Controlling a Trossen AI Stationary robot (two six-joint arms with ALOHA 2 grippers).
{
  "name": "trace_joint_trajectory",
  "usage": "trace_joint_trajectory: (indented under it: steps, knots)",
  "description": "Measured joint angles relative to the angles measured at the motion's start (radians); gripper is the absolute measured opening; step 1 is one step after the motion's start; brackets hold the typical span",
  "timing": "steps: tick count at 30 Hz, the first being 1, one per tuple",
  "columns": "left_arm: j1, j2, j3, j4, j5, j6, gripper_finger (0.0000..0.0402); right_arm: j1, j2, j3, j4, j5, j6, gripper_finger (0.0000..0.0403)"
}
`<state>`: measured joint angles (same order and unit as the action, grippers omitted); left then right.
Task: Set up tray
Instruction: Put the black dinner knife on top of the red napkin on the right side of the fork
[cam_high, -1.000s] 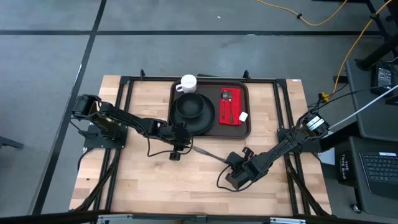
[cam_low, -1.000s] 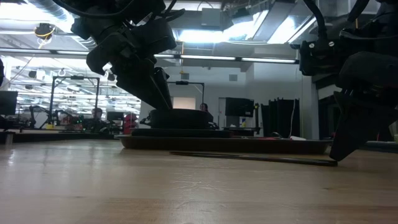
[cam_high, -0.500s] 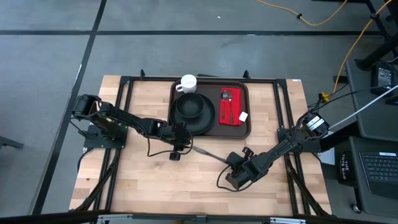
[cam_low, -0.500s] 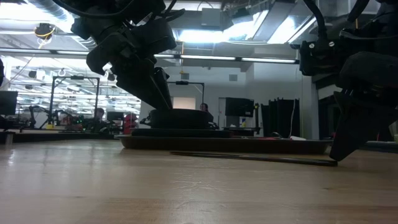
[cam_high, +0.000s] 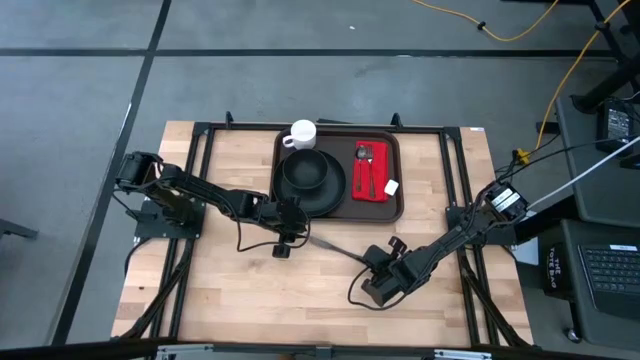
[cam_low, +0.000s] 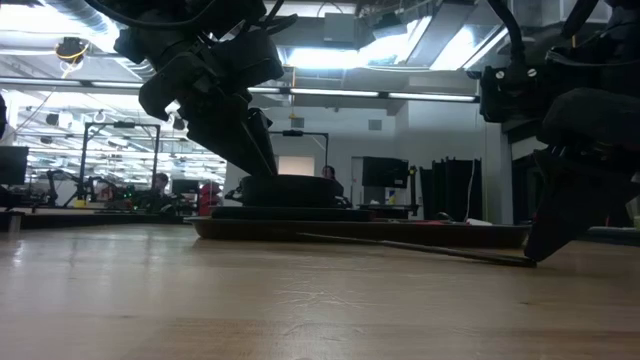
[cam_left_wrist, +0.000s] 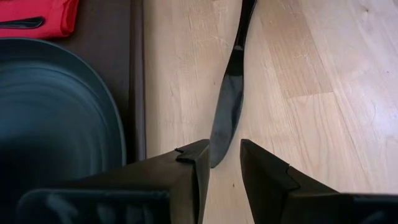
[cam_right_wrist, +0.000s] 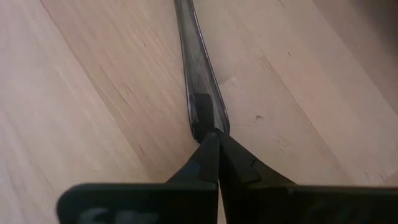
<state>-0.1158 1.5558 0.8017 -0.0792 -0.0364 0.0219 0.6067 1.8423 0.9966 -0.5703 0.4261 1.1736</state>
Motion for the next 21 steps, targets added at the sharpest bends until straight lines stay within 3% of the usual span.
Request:
trace_joint_trajectory:
  steps: [9,21]
  knots:
    - [0.0,0.0,0.0,0.003,0.0,0.0,0.0088,0.0,0.002,-0.002,0.003,-0.012,0.0,0.0]
    - [0.0,0.0,0.0,0.076,-0.012,0.095,0.0173,0.0,0.005,-0.003,0.003,-0.022,-0.003,0.0]
